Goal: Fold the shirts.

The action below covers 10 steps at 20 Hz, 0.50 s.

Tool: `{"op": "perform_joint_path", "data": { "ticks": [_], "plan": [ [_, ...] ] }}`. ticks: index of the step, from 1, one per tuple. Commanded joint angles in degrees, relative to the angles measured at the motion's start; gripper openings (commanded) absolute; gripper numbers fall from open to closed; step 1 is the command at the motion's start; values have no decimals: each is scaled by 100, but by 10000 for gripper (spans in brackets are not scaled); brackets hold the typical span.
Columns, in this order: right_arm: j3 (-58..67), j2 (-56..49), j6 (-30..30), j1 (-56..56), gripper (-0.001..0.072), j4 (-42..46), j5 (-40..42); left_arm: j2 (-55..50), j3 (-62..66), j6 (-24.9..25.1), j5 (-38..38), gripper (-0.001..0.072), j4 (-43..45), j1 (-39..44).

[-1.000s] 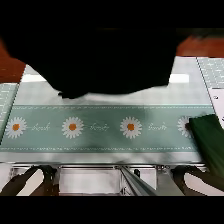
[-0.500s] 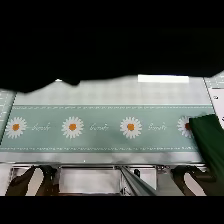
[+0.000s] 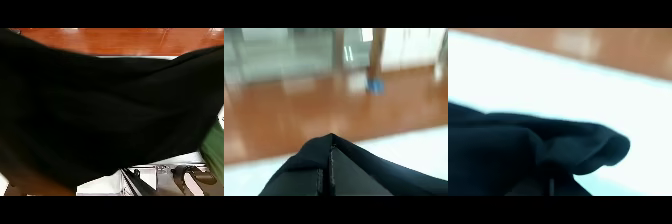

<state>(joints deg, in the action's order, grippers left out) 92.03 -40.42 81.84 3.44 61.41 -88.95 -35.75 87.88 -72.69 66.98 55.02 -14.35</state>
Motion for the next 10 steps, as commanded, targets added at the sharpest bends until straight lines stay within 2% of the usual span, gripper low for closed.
{"op": "perform_joint_path", "data": {
  "ticks": [1, 3, 5, 8, 10],
  "plan": [
    [-2153, -11, -142, -4, 37, -236, 1054, -426, -1550, -17, -553, 29, 50, 195],
    [-3178, -297, -142, -7, 38, -243, 2166, -990, -2050, 2, -1073, 29, 55, 323],
    [-3604, -979, -142, -7, 37, -258, 2966, -1749, -2173, 2, -1486, 29, 52, 479],
    [-3407, -2413, -179, -4, 38, -426, 3967, -2830, -2127, -13, -2337, 29, 0, 710],
    [-2837, -3436, -229, -9, 38, -667, 4166, -3388, -2037, -63, -2712, 30, -284, 763]
  ]
}}
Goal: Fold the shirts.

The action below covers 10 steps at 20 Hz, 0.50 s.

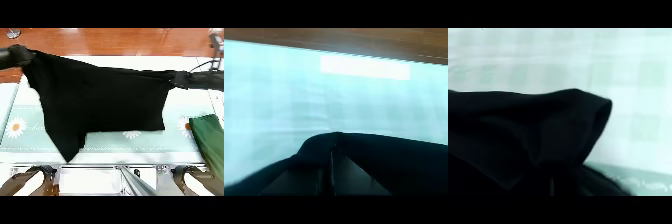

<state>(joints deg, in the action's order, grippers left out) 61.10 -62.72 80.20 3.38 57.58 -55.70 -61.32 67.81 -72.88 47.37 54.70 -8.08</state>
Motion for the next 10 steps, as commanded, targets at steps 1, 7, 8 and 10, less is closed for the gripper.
{"op": "perform_joint_path", "data": {
  "ticks": [1, 7, 8, 10],
  "plan": [
    [619, -1687, -142, 0, 38, -450, 839, -1062, 26, -48, -846, 30, -435, 144],
    [2900, -3847, 197, 15, 73, -1392, 638, -1888, 166, -48, -876, 117, -1276, 144],
    [3110, -4009, 223, 50, 318, -1547, 533, -1897, 168, -44, -872, 460, -1268, 129],
    [3453, -4098, 146, 275, 629, -1578, -72, -1880, 323, 35, -251, 704, -1145, -105]
  ]
}}
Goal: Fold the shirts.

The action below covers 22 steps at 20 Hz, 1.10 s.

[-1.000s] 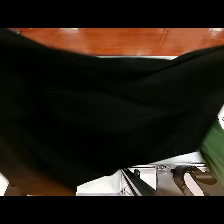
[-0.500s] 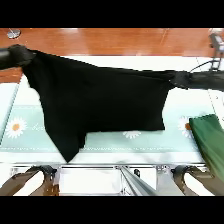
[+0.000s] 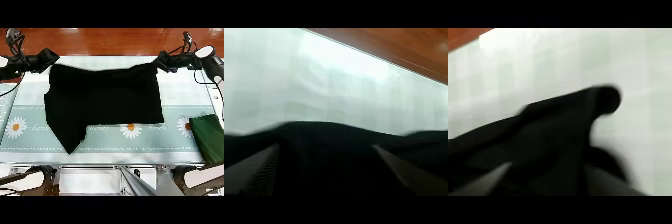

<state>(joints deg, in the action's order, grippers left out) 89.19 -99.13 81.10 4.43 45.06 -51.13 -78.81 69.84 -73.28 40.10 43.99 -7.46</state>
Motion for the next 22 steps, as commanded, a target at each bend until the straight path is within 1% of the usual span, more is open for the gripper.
{"op": "perform_joint_path", "data": {
  "ticks": [1, 3, 4, 5, 6, 7, 8, 9, 11, 12, 13, 14, 16, 17, 18, 20, 22],
  "plan": [
    [758, -398, 26, 382, 629, -212, -944, -122, 264, 70, 1027, 704, 138, -380],
    [824, -179, 26, 973, 628, 94, -1937, -120, 487, -129, 2404, 703, 588, -966],
    [824, -70, 9, 1270, 628, 448, -2551, -120, 455, -162, 3053, 703, 776, -1290],
    [802, 35, -22, 1502, 628, 901, -3067, -98, 306, -205, 3530, 703, 997, -1580],
    [629, 205, -39, 1718, 628, 1355, -3449, -13, 28, -262, 3768, 703, 1185, -1821],
    [258, 452, -103, 1906, 628, 1631, -3567, 149, -378, -282, 3838, 703, 1331, -2052],
    [-262, 763, -195, 2072, 628, 1672, -3434, 367, -911, -319, 3799, 703, 1491, -2308],
    [-905, 1121, -293, 2210, 628, 1598, -3115, 603, -1488, -337, 3718, 703, 1631, -2603],
    [-2345, 1917, -549, 2369, 628, 1178, -2310, 949, -2470, -330, 3523, 703, 1593, -3252],
    [-3034, 2304, -671, 2374, 628, 951, -2009, 1058, -2876, -258, 3449, 702, 1349, -3595],
    [-3622, 2636, -782, 2352, 628, 719, -1757, 1069, -3176, -79, 3451, 702, 979, -3875],
    [-4087, 2883, -925, 2332, 628, 376, -1576, 1051, -3390, 22, 3440, 702, 752, -4035],
    [-4774, 3235, -1298, 2286, 627, -299, -1373, 1038, -3668, 219, 3187, 702, 684, -4065],
    [-5005, 3346, -1484, 2284, 627, -601, -1373, 1038, -3751, 483, 3014, 702, 522, -3993],
    [-5160, 3418, -1606, 2284, 627, -787, -1366, 1036, -3807, 616, 2822, 702, 369, -3893],
    [-5344, 3449, -1681, 2284, 627, -914, -1379, 994, -3847, 686, 2402, 701, 133, -3591],
    [-5421, 3449, -1679, 2284, 627, -905, -1394, 874, -3838, 684, 2155, 702, -26, -3237]
  ]
}}
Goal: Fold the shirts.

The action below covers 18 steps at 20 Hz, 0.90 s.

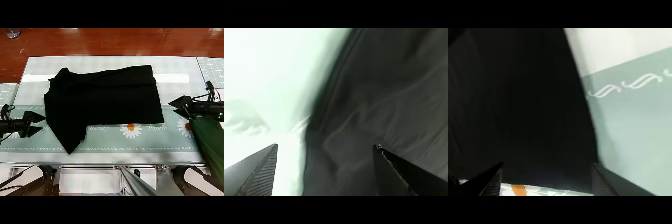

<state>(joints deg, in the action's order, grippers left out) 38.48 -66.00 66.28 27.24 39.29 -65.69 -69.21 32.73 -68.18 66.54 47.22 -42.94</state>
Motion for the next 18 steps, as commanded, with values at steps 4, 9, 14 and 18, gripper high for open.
{"op": "perform_joint_path", "data": {
  "ticks": [4, 9, 14, 18],
  "plan": [
    [-348, 136, -173, 4, 626, -326, 26, -365, -127, 173, -592, 701, -372, 988],
    [-291, 131, 221, 363, 626, 225, 278, -376, 168, 511, -201, 30, -354, 1226],
    [-289, -387, 955, -212, 626, 1521, -166, -369, 538, 511, 70, 30, -356, 1226],
    [57, -966, 1043, -1005, 626, 1115, 236, -369, 533, 511, 151, 30, -356, 1226]
  ]
}}
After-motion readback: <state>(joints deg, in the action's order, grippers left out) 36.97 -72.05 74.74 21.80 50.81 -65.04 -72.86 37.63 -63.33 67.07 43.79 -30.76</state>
